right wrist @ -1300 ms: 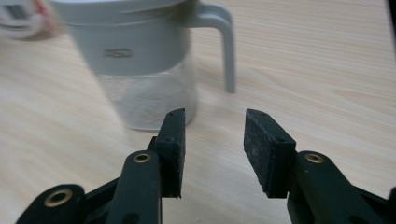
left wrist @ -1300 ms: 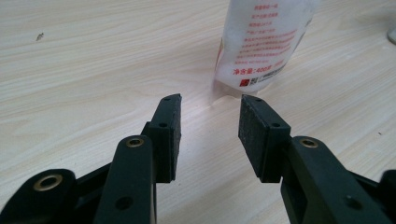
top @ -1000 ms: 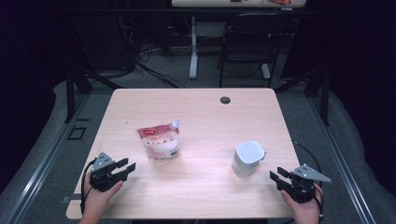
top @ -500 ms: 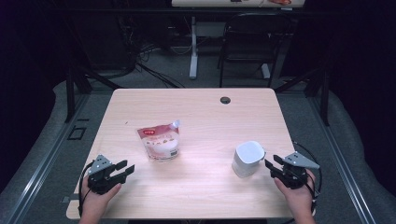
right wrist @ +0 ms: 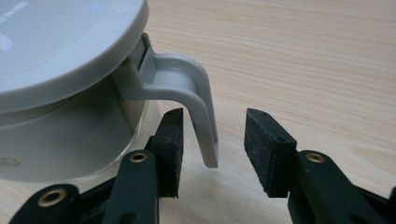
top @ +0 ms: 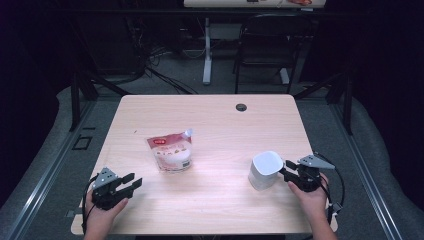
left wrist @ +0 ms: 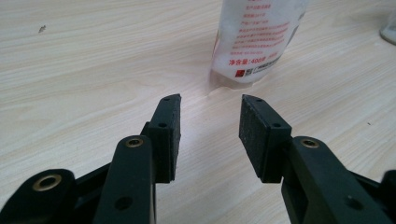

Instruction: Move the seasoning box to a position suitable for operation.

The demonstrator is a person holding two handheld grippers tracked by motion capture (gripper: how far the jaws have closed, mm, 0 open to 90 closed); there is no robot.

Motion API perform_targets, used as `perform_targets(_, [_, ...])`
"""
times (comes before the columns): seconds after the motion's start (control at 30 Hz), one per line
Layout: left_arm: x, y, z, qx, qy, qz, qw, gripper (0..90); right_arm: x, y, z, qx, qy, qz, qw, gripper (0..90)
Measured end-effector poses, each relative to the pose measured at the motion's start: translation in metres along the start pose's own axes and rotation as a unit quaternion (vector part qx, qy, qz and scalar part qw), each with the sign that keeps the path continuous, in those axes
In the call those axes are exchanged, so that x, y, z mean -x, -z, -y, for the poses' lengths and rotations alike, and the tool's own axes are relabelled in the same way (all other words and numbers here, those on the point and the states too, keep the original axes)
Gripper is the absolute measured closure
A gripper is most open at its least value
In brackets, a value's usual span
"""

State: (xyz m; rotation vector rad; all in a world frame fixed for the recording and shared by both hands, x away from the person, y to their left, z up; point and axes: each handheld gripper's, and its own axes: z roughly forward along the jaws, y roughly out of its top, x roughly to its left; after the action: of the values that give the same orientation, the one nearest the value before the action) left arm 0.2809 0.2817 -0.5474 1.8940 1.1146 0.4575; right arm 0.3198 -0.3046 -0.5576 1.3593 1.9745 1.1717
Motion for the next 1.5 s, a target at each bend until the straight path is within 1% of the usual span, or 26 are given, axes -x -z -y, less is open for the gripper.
perform_targets(0.03, [0.000, 0.000, 0.001, 0.000, 0.001, 0.001, 1.0000, 58.8, -0.001, -0.001, 0.000, 0.002, 0.007, 0.000, 1.0000, 60.7])
perform_targets(0.1, [0.000, 0.000, 0.001, -0.002, 0.001, 0.000, 1.0000, 58.9, -0.002, -0.002, -0.001, 0.004, 0.007, -0.001, 1.0000, 61.5])
perform_targets(0.13, [0.000, 0.000, 0.001, -0.002, 0.001, -0.001, 1.0000, 58.9, -0.002, -0.002, -0.001, 0.006, 0.012, -0.002, 0.9999, 63.0])
perform_targets(0.2, [0.000, 0.000, 0.001, 0.000, 0.000, -0.002, 1.0000, 58.9, -0.006, -0.003, -0.004, 0.010, 0.027, 0.000, 0.9996, 68.9])
perform_targets(0.23, [0.000, 0.000, 0.001, 0.000, 0.000, -0.002, 1.0000, 58.9, -0.006, -0.003, -0.004, 0.010, 0.027, 0.000, 0.9996, 68.9])
perform_targets(0.27, [0.000, 0.000, 0.001, 0.000, 0.000, -0.002, 1.0000, 58.9, -0.007, -0.003, -0.005, 0.012, 0.029, -0.003, 0.9995, 71.7])
perform_targets(0.3, [0.000, 0.000, 0.001, 0.000, 0.001, -0.001, 1.0000, 58.9, -0.009, -0.004, -0.006, 0.015, 0.035, 0.000, 0.9993, 74.2])
perform_targets(0.33, [-0.001, 0.000, 0.001, 0.000, 0.003, 0.001, 1.0000, 58.9, -0.010, -0.004, -0.006, 0.014, 0.036, 0.004, 0.9993, 76.8])
perform_targets(0.37, [-0.001, 0.000, 0.001, 0.001, 0.005, 0.001, 1.0000, 59.0, -0.009, -0.003, -0.006, 0.013, 0.032, 0.002, 0.9994, 78.6])
perform_targets(0.4, [-0.001, 0.000, 0.001, 0.001, 0.005, 0.001, 1.0000, 59.1, -0.009, -0.003, -0.006, 0.013, 0.032, 0.002, 0.9994, 78.6])
perform_targets(0.43, [-0.001, 0.000, 0.000, 0.001, 0.003, 0.001, 1.0000, 59.2, -0.009, -0.003, -0.005, 0.013, 0.023, -0.002, 0.9997, 79.5])
perform_targets(0.5, [-0.002, 0.000, 0.001, 0.001, 0.006, 0.003, 1.0000, 59.2, -0.010, -0.002, -0.004, 0.013, 0.020, 0.000, 0.9997, 79.7])
perform_targets(0.6, [-0.002, 0.000, 0.000, 0.001, 0.004, 0.002, 1.0000, 59.2, -0.013, -0.001, -0.004, 0.014, 0.020, 0.007, 0.9997, 80.0])
perform_targets(0.63, [-0.001, 0.000, 0.000, -0.001, 0.004, 0.002, 1.0000, 59.2, -0.014, 0.000, -0.004, 0.009, 0.019, 0.012, 0.9997, 80.1])
perform_targets(0.7, [-0.001, 0.000, 0.000, -0.002, 0.002, 0.001, 1.0000, 59.4, -0.017, 0.000, -0.004, 0.010, 0.018, 0.019, 0.9996, 80.5])
perform_targets(0.83, [-0.001, 0.000, 0.000, 0.001, 0.002, 0.000, 1.0000, 59.2, -0.020, 0.000, -0.004, 0.012, 0.013, 0.023, 0.9996, 81.0])
perform_targets(0.87, [-0.002, 0.000, -0.001, 0.003, 0.002, -0.001, 1.0000, 59.0, -0.022, 0.002, -0.004, 0.006, 0.015, 0.028, 0.9995, 81.3])
perform_targets(0.93, [-0.002, 0.001, -0.001, 0.005, 0.002, -0.002, 1.0000, 58.9, -0.025, 0.003, -0.003, 0.008, 0.008, 0.027, 0.9996, 81.5])
perform_targets(1.1, [-0.003, 0.002, -0.001, 0.005, 0.001, -0.003, 1.0000, 58.6, -0.031, 0.004, -0.004, 0.007, 0.010, 0.034, 0.9993, 81.5])
perform_targets(1.17, [-0.003, 0.001, -0.001, 0.012, 0.006, -0.005, 0.9999, 58.6, -0.037, 0.005, -0.005, 0.012, 0.006, 0.033, 0.9993, 81.7])
perform_targets(1.2, [-0.003, 0.002, -0.001, 0.012, 0.007, -0.005, 0.9999, 58.6, -0.037, 0.005, -0.005, 0.012, 0.006, 0.033, 0.9993, 81.7])
perform_targets(1.3, [-0.003, 0.002, -0.001, 0.009, 0.006, -0.002, 0.9999, 58.6, -0.047, 0.008, -0.009, 0.026, -0.002, 0.027, 0.9993, 81.8])
perform_targets(1.37, [-0.002, 0.002, -0.002, 0.006, 0.003, -0.002, 1.0000, 58.6, -0.054, 0.009, -0.012, 0.031, 0.003, 0.025, 0.9992, 81.6])
perform_targets(1.4, [-0.001, 0.001, -0.002, 0.011, 0.002, -0.002, 0.9999, 58.6, -0.058, 0.010, -0.013, 0.032, 0.007, 0.026, 0.9991, 81.6])
perform_targets(1.43, [-0.001, 0.001, -0.002, 0.011, 0.002, -0.002, 0.9999, 58.7, -0.058, 0.010, -0.013, 0.032, 0.007, 0.026, 0.9991, 81.6])
perform_targets(1.5, [0.000, 0.000, -0.002, 0.008, 0.000, -0.001, 1.0000, 58.7, -0.070, 0.009, -0.016, 0.034, 0.015, 0.015, 0.9992, 81.7])
